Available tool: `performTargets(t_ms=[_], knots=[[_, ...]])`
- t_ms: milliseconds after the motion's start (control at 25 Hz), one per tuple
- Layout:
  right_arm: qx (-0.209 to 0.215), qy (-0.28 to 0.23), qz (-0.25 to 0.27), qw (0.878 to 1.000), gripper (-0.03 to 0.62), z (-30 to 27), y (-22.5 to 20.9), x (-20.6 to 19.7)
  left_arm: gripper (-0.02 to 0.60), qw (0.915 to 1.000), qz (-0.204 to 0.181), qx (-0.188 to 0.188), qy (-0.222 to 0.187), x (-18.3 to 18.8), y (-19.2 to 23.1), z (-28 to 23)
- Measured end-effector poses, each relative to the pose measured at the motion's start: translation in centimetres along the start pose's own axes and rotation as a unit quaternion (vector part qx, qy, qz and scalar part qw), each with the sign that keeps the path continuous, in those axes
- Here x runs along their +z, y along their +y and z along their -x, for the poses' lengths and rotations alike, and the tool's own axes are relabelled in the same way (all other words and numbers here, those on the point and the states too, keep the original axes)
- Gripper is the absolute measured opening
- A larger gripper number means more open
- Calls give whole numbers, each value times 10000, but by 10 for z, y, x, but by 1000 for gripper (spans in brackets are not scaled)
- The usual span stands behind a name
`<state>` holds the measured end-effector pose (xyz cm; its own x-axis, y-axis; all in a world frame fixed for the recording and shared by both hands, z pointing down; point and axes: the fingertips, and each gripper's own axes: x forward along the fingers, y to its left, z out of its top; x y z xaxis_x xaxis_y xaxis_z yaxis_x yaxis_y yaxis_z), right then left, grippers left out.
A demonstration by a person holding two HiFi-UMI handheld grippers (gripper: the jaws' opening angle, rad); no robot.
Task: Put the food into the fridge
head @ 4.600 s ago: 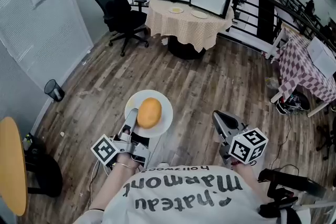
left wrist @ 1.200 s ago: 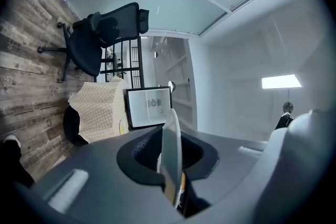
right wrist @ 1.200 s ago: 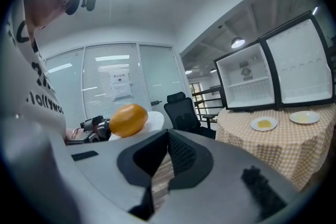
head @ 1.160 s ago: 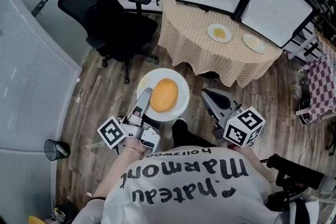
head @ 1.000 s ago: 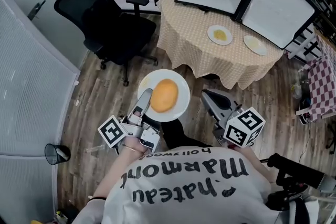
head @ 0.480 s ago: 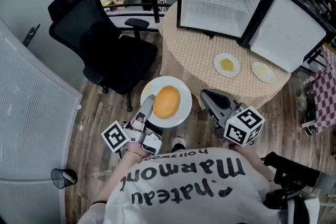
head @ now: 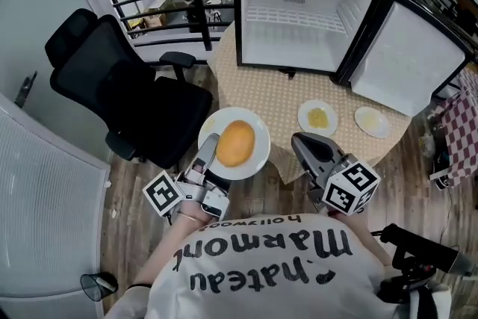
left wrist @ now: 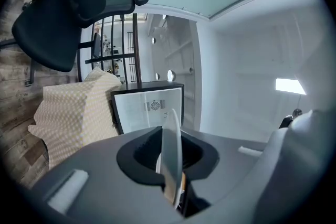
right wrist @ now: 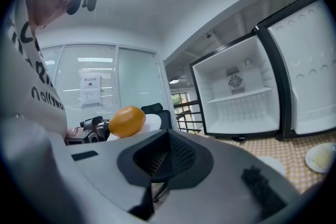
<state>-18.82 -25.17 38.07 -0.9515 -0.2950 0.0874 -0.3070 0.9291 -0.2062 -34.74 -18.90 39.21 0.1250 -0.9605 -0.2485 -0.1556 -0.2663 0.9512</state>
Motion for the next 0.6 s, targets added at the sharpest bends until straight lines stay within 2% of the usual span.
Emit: performTargets(t_ms=[240,480,600], knots=[[-467,-115,-238,9986,15,15,-22,-2,43,9997,-14,-64,243,10,4,-44],[-171,-501,-430,9977,15,6,-17,5,43,9980,165,-63,614,1,11,-82],[-213,-558,-407,9974,15,-4,-25,11,43,9977,188,-45,653,5,20,-104]])
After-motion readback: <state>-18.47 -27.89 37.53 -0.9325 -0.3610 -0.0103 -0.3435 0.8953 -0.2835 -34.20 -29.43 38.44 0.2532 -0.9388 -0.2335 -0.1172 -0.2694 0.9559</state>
